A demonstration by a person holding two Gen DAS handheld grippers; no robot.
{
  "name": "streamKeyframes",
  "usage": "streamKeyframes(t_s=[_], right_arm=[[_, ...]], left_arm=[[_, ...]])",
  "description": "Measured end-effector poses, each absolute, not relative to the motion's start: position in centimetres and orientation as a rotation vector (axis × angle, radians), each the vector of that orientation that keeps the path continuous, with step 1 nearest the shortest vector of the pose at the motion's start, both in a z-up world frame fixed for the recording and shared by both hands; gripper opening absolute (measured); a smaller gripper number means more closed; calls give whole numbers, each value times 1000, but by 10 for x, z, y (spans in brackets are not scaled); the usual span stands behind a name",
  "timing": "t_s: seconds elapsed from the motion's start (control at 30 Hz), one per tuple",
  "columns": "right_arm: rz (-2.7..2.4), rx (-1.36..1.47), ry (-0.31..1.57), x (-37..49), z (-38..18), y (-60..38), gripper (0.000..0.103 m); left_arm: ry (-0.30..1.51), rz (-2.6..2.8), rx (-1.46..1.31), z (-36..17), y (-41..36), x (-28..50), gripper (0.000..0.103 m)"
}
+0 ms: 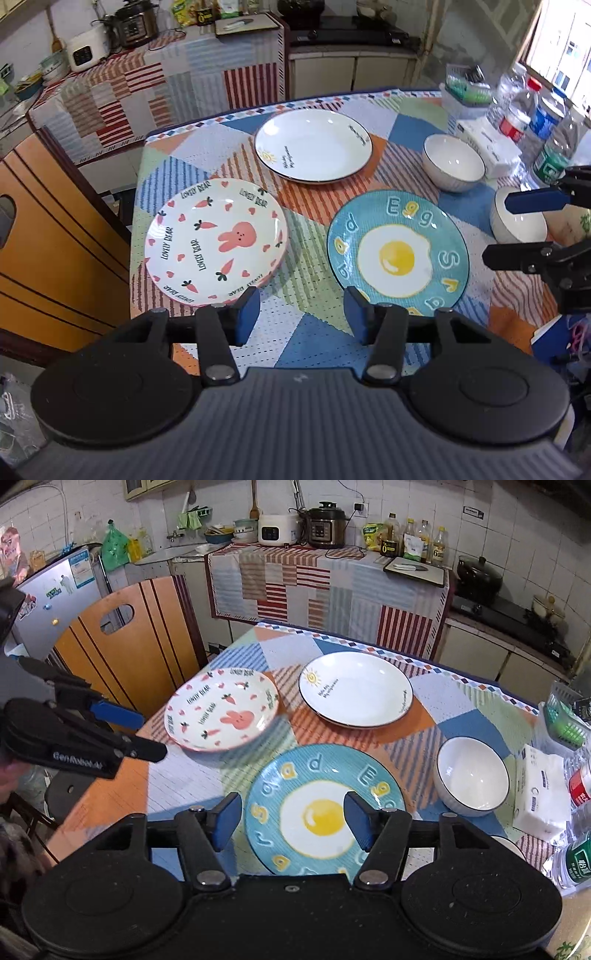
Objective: Organize plates and bowls
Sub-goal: 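Move both tools to the rim of the pink bunny plate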
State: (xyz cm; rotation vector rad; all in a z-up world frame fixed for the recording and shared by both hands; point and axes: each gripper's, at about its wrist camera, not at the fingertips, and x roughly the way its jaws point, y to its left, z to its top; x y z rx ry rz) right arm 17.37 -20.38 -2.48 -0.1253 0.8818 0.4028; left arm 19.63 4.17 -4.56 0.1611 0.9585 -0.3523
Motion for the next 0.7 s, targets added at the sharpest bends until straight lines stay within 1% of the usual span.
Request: streamKeyframes(t_s=[0.07,0.17,0.2,0.23,0.5,0.63,0.7], right_arm=[[406,-128,871,174,-20,-198,68],[415,-129,852,177,-13,-190,68],[422,-121,842,179,-11,-187,69],[434,-108,833,180,-9,-186,73],[503,23,810,218,-30,-176,75],[524,72,801,245,-46,-170,75],[466,85,789,254,-53,-165,75]], left_arm=[[948,-340,147,-43,45,196,52],[934,-330,129,-42,53,199,60],[932,-328,127,-43,55,200,64],[930,-327,128,-44,58,202,66],[896,-242,117,-59,92,230,82],[825,-208,125,-63,121,245,82],[825,-207,98,-64,137,256,82]])
